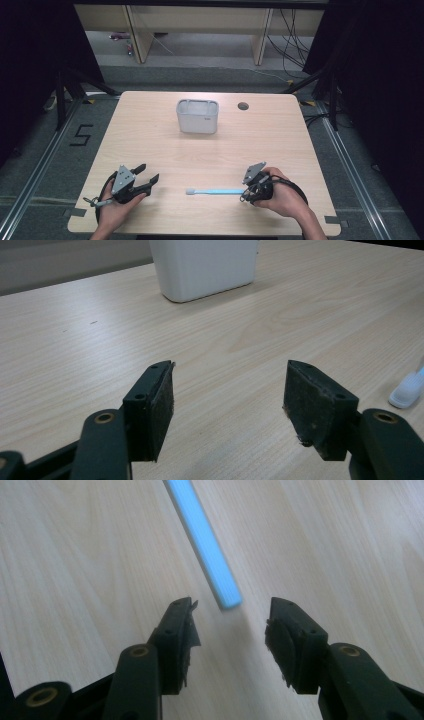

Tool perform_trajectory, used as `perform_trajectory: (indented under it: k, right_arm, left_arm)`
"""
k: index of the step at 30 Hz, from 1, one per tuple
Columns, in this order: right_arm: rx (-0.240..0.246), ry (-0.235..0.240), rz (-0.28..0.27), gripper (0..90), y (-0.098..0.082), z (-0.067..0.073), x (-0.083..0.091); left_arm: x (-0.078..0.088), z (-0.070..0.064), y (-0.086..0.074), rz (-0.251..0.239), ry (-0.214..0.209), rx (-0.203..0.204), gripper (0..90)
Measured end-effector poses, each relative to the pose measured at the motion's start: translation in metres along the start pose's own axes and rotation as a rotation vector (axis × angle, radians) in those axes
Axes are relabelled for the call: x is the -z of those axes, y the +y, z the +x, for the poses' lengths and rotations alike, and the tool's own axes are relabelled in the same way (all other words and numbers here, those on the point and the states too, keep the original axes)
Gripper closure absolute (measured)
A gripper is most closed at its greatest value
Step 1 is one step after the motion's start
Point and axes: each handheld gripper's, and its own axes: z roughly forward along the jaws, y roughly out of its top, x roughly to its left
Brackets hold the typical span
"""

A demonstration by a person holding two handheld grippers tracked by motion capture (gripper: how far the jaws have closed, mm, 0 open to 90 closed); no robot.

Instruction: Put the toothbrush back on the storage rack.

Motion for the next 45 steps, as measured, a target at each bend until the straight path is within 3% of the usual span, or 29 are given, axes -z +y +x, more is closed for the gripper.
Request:
perform_trajectory:
  k: [7,9,12,16,20,26,27,31,32,34,35,36,38,45]
  right_arm:
    - [-0.017,0.025,0.025,50.4,-0.005,-0.001,0.002]
    - [0.015,0.047,0.033,50.3,-0.003,-0.002,0.001]
    - [0.016,0.048,0.054,50.2,-0.001,-0.001,0.002]
    - [0.072,0.065,0.077,50.7,0.005,-0.003,0.002]
    - [0.107,0.083,0.129,51.0,0.010,-0.003,0.002]
    - [0.117,0.076,0.180,51.7,0.015,-0.005,0.004]
    - [0.164,0.070,0.187,51.9,0.017,-0.008,0.003]
    - [0.128,0.071,0.258,52.6,0.020,-0.006,0.005]
    - [0.164,0.076,0.263,52.8,0.022,-0.008,0.003]
    - [0.189,0.079,0.283,53.0,0.023,-0.009,0.002]
    - [0.189,0.079,0.283,53.0,0.023,-0.009,0.002]
    - [0.146,0.078,0.306,53.1,0.024,-0.006,0.003]
    - [0.159,0.089,0.339,53.6,0.027,-0.007,0.002]
    - [0.188,0.105,0.382,54.7,0.035,-0.008,-0.002]
  left_arm:
    - [0.000,-0.001,0.000,0.002,0.006,-0.009,35.4]
    - [0.000,-0.001,0.000,0.000,0.006,-0.007,35.2]
    - [0.000,0.000,0.000,-0.004,0.005,0.004,35.1]
    - [0.000,-0.001,0.000,0.001,0.005,-0.007,35.1]
    - [0.000,-0.001,0.000,0.006,0.006,-0.011,35.1]
    - [0.001,-0.002,0.000,0.011,0.011,-0.016,35.1]
    - [0.000,-0.002,0.000,0.011,0.012,-0.016,35.1]
    - [0.001,-0.002,0.000,0.013,0.011,-0.014,35.1]
    - [0.001,-0.002,0.000,0.013,0.011,-0.015,35.1]
    - [0.001,-0.002,0.000,0.013,0.011,-0.015,35.1]
    - [0.001,-0.002,0.000,0.012,0.011,-0.014,35.1]
    - [0.001,-0.002,0.000,0.012,0.011,-0.015,35.1]
    - [0.001,-0.002,0.000,0.012,0.011,-0.015,35.1]
    - [0.000,-0.002,0.000,0.012,0.011,-0.015,35.1]
